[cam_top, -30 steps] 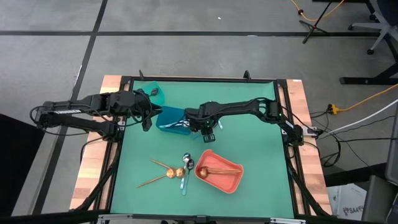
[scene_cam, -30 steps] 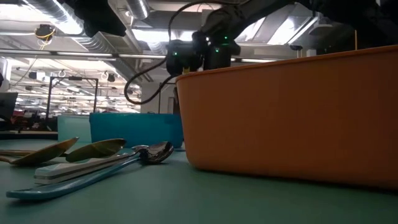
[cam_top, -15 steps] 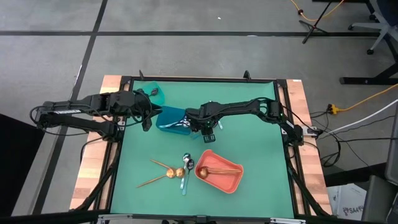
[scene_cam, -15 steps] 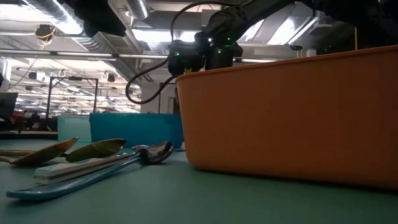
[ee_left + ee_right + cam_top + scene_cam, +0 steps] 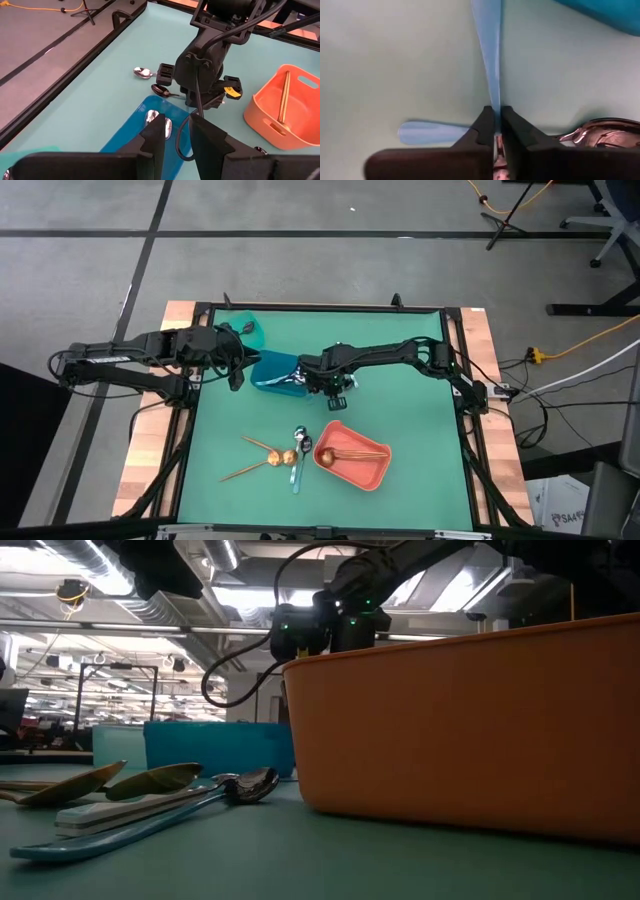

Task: Sort silverware by color (type)
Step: Put the blue spoon into the transparent green bin

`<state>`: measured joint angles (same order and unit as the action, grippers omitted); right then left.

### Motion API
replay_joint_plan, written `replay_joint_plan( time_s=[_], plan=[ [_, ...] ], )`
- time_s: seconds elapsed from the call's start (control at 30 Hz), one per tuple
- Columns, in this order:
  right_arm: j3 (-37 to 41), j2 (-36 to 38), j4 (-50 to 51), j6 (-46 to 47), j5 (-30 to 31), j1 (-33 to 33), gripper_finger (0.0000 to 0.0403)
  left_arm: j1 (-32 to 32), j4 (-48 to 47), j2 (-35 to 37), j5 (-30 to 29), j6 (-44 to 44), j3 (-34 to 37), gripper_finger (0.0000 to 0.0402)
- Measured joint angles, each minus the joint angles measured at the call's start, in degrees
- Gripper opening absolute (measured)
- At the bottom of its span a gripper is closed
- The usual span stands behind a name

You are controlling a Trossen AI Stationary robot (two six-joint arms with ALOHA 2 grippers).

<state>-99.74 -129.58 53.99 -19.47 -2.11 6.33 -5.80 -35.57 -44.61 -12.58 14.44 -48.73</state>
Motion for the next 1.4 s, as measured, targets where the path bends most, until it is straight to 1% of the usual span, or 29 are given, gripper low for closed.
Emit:
replay_joint_plan(
  time_s=[0.07, 0.17, 0.3, 0.4, 0.63, 0.7, 0.83, 1.0, 1.13, 1.27, 1.4],
  plan=[
    [0.0, 0.0, 0.12, 0.01, 0.0, 0.0, 0.0004, -0.02, 0.0, -0.01, 0.02, 0.0, 0.0, 0.008],
    [-0.22, -0.01, 0.51, -0.03, 0.0, 0.0, 0.0006, -0.01, 0.01, -0.01, 0.01, 0.0, 0.0, 0.008],
    [-2.32, -0.34, 3.53, -0.43, 0.07, 0.0, 0.0002, -0.02, 0.01, -0.01, 0.0, 0.04, 0.0, 0.008],
    [-4.5, -0.57, 7.31, -0.94, 0.44, 0.02, 0.0002, -0.02, 0.0, -0.01, 0.02, 0.07, 0.0, 0.008],
    [-11.03, -0.22, 16.63, -6.28, 0.76, 0.0, 0.0001, -0.02, 0.02, -0.01, 0.02, 1.87, 0.0, 0.008],
    [-12.88, -0.12, 18.23, -8.27, 1.85, -0.34, 0.0001, -0.02, 0.04, -0.01, 0.02, 3.16, 0.0, 0.008],
    [-17.17, -0.1, 20.13, -12.91, 6.09, -1.16, 0.0001, 0.0, 0.04, 0.01, 0.02, 5.58, 0.0, 0.008],
    [-22.59, -0.02, 18.72, -20.65, 11.23, -3.48, 0.0001, -0.01, 0.04, -0.01, 0.02, 9.48, 0.0, 0.008],
    [-26.08, -0.02, 14.85, -27.72, 15.56, -5.49, 0.0001, -0.02, 0.06, -0.01, 0.02, 12.54, 0.0, 0.008],
    [-28.17, 0.01, 8.16, -35.22, 19.17, -7.25, 0.0001, 0.0, 0.06, -0.01, 0.4, 16.41, 0.0, 0.008],
    [-28.26, 0.04, -0.58, -42.48, 21.7, -8.49, 0.0001, -0.01, 0.05, 0.01, 3.1, 19.82, 0.0, 0.008]
  ],
)
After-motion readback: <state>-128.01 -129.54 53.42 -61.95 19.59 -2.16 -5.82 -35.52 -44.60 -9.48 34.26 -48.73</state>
